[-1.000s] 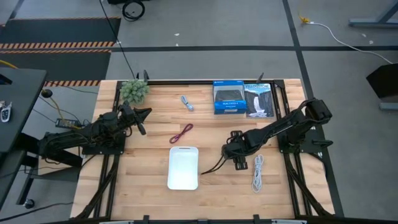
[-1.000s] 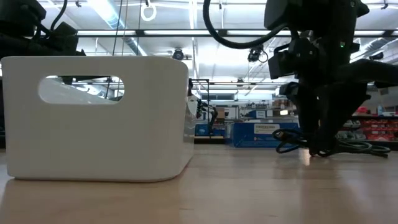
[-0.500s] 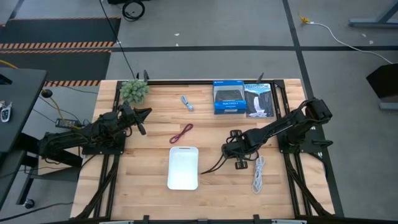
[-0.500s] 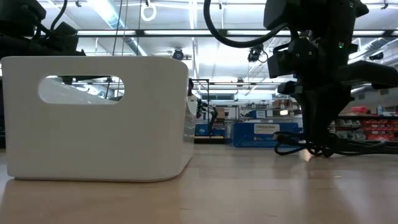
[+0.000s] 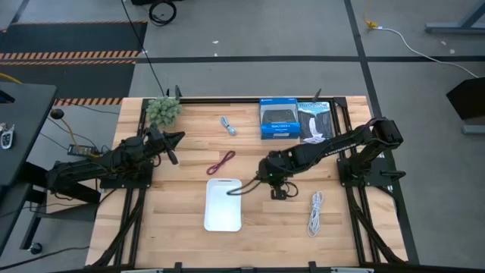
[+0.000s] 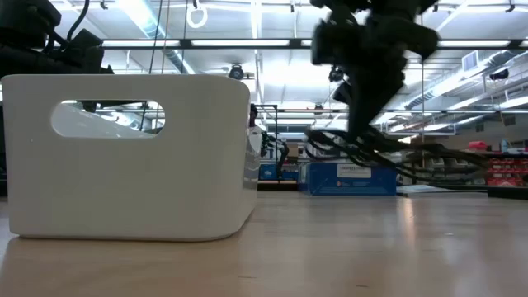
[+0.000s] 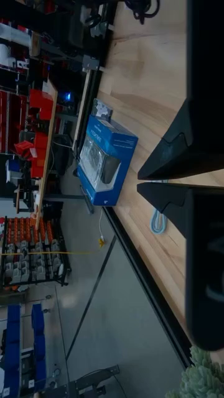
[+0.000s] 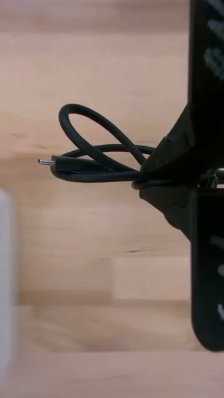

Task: Pick and place USB-C Cables
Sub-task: Put the black charger cable into the white bin

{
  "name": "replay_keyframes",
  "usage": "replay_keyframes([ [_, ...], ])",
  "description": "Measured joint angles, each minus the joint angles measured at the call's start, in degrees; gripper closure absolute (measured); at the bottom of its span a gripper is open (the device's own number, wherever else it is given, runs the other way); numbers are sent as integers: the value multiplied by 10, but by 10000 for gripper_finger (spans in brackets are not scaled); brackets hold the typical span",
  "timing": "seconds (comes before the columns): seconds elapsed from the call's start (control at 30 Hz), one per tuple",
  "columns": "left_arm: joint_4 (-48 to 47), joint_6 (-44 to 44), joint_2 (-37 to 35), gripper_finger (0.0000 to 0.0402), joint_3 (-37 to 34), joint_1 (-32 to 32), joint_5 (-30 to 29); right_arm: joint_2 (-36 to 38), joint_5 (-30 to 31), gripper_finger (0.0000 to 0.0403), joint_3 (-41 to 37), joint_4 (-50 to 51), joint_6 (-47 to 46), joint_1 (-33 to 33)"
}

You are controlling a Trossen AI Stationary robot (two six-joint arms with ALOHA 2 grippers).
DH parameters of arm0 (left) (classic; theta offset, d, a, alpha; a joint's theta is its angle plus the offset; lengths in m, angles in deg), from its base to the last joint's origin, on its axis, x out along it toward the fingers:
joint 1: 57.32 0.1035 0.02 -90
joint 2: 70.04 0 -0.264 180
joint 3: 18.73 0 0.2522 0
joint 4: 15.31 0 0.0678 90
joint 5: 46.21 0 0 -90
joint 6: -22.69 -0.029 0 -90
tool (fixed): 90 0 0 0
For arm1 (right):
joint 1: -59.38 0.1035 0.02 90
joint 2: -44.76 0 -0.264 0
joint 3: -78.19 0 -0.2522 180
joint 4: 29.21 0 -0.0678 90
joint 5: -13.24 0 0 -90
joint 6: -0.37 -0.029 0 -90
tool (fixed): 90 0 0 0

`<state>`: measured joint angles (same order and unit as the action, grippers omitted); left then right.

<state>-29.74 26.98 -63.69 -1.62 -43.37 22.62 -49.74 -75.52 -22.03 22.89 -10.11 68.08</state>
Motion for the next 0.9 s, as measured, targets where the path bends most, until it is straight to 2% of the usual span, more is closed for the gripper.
replay_keyframes([
  [0.23,0,0,0,377,0,0,0,0,0,383,88,-17,1,-31],
  [0.6,0,0,0,377,0,0,0,0,-14,383,234,-124,13,-68],
  [0.9,0,0,0,377,0,0,0,1,-29,383,304,-225,16,-74],
])
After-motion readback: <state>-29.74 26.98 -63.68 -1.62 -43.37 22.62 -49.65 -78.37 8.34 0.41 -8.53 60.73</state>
